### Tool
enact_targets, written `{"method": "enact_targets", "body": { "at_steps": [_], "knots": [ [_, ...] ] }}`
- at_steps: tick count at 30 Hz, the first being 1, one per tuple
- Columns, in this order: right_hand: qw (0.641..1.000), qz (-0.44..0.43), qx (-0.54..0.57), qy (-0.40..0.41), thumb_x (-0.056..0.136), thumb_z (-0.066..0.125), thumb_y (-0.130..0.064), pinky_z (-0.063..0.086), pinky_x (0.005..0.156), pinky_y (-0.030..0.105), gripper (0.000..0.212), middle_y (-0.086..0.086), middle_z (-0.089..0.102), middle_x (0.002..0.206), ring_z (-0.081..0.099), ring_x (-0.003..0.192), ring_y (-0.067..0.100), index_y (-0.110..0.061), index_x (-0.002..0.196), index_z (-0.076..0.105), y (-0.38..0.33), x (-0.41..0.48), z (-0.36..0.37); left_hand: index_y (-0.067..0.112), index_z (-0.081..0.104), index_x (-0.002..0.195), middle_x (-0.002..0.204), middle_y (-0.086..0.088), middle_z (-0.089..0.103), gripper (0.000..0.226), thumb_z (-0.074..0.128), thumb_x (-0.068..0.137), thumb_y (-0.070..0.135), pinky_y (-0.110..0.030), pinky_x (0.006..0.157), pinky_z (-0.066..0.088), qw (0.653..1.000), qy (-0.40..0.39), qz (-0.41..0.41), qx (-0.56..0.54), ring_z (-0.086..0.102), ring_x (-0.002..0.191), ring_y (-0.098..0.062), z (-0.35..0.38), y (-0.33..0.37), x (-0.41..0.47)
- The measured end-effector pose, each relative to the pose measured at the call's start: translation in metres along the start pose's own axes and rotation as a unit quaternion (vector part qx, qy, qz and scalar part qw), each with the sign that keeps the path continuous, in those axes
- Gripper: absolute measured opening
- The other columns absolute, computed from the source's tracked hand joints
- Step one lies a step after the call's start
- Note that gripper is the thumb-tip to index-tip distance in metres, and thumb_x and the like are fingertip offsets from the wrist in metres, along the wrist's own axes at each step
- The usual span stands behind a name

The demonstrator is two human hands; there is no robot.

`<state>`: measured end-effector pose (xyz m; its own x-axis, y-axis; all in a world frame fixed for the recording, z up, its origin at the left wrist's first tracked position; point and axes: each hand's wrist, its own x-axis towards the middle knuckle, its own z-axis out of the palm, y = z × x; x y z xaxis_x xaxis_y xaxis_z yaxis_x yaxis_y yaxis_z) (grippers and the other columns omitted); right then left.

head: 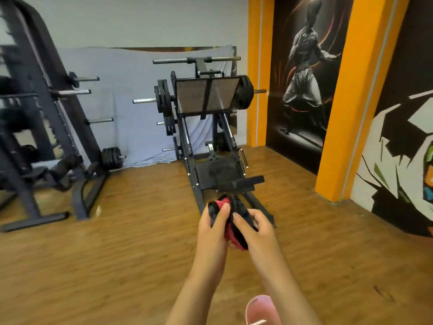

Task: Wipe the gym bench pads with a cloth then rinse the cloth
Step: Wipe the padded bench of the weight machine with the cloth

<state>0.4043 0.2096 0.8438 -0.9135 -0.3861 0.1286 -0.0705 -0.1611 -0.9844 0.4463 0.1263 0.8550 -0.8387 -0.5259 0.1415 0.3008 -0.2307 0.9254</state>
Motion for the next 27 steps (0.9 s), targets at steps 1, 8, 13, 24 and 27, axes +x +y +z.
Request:
{"method": "enact_targets", "body": {
  "at_steps": [1,8,13,24,27],
  "knots": [
    [1.000,0.001,-0.004,-0.007,0.089,0.065,-0.030,0.059,0.078,0.042,0.018,0.002,0.070,0.098,0.069,0.092,0.016,-0.018,0.103,0.063,0.001,0.009,-0.002,0.012,0.063,0.111,0.107,-0.013,0.071,0.038,0.062,0.083,0.037,-0.043,0.080,0.053,1.000,0.009,-0.001,0.001,0.068,0.102,-0.030,0.002,-0.003,0.008],
    [0.998,0.024,0.001,-0.054,0.089,0.064,-0.031,0.058,0.081,0.041,0.016,-0.003,0.070,0.097,0.069,0.092,0.013,-0.022,0.102,0.063,0.015,0.065,0.008,0.010,0.063,0.110,0.106,-0.015,0.071,0.034,0.060,0.085,0.033,-0.050,0.091,0.052,0.997,0.071,0.001,-0.002,0.068,0.101,-0.031,-0.003,-0.013,0.055],
    [0.996,0.035,-0.001,-0.080,0.089,0.064,-0.030,0.058,0.082,0.043,0.016,-0.001,0.071,0.096,0.069,0.090,0.013,-0.020,0.101,0.062,0.027,0.097,0.047,0.010,0.064,0.109,0.105,-0.016,0.071,0.022,0.055,0.095,0.025,-0.054,0.094,0.050,0.993,0.114,0.007,0.005,0.068,0.100,-0.032,-0.037,-0.012,0.090],
    [0.996,0.038,-0.011,-0.079,0.090,0.062,-0.034,0.059,0.078,0.036,0.018,-0.003,0.068,0.098,0.068,0.089,0.010,-0.021,0.103,0.060,0.056,0.183,0.199,0.010,0.062,0.114,0.109,-0.013,0.071,0.024,0.054,0.096,0.024,-0.052,0.098,0.049,0.994,0.110,0.008,0.011,0.068,0.104,-0.028,-0.174,0.020,0.201],
    [0.995,0.051,0.003,-0.083,0.090,0.063,-0.032,0.060,0.075,0.038,0.017,0.000,0.068,0.099,0.069,0.089,0.013,-0.020,0.102,0.060,0.065,0.211,0.250,0.010,0.062,0.116,0.110,-0.012,0.071,0.026,0.054,0.096,0.024,-0.051,0.098,0.049,0.994,0.105,0.005,0.025,0.067,0.105,-0.027,-0.220,0.034,0.235]
  ]
}}
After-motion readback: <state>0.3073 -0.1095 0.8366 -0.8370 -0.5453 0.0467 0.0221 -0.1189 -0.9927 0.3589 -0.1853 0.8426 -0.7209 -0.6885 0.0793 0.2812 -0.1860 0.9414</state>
